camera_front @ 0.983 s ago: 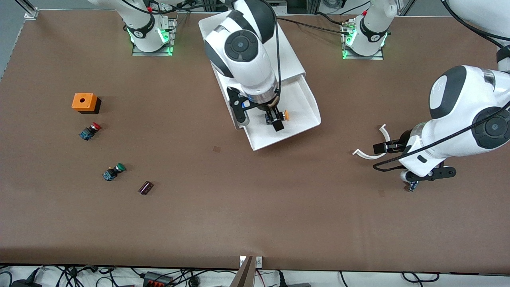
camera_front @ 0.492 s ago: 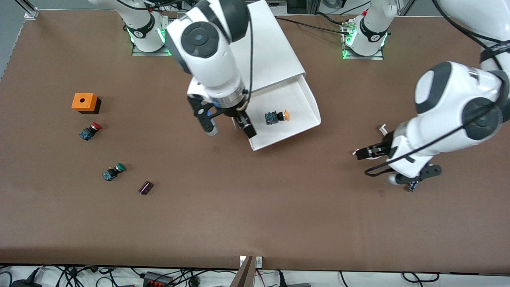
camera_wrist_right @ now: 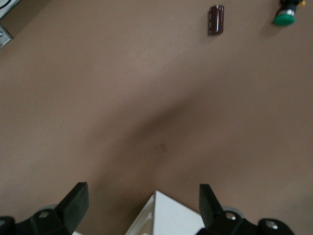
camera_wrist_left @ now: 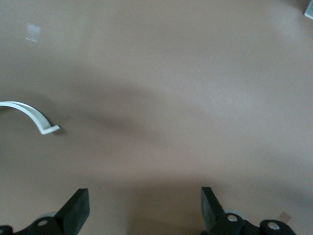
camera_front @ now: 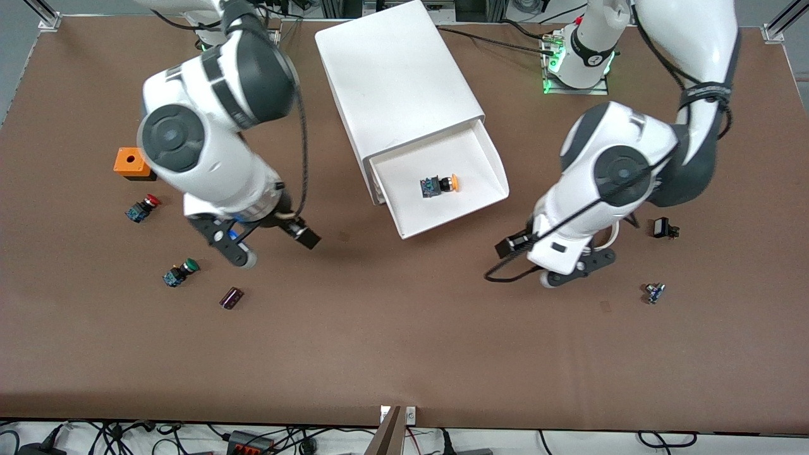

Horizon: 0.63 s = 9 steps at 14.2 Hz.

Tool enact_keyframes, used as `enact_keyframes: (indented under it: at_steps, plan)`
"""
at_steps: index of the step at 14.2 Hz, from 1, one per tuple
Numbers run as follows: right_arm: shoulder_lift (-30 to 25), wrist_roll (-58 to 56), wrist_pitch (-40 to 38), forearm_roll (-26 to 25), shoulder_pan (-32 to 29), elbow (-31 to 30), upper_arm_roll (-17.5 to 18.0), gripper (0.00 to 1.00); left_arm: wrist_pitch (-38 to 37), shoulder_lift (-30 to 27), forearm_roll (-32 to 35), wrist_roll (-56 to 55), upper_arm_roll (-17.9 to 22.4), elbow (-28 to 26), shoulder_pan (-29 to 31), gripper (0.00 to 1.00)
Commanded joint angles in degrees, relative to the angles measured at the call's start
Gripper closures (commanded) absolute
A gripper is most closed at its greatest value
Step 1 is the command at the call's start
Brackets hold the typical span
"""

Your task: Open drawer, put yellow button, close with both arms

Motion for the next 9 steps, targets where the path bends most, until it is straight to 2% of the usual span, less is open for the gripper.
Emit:
enact_keyframes:
  at_steps: [1,3,7,9]
  plan:
    - [-1.24,-9.71,-0.49,-0.69,-3.47,-2.83,0.64,0.00,2.16,1.15,1.45,-2.30,0.15,-0.08,-2.29,0.00]
    - [-1.50,-18.93,-0.23,-0.60,-7.86,-4.14,0.73,0.00,2.16,1.67,0.84,-2.31,0.15,-0.69,-2.56,0.00]
    - [-1.77,-27.40,-0.05,-0.60,-12.70,-5.55,0.73,0.00,2.33,1.50,1.01,-2.65,0.15,-3.14,-5.63,0.00]
    - [-2.29,-31.61,-0.31,-0.69,-15.08,-5.55,0.64,0.00,5.74,0.71,1.01,-2.83,0.15,-6.04,-5.90,0.00]
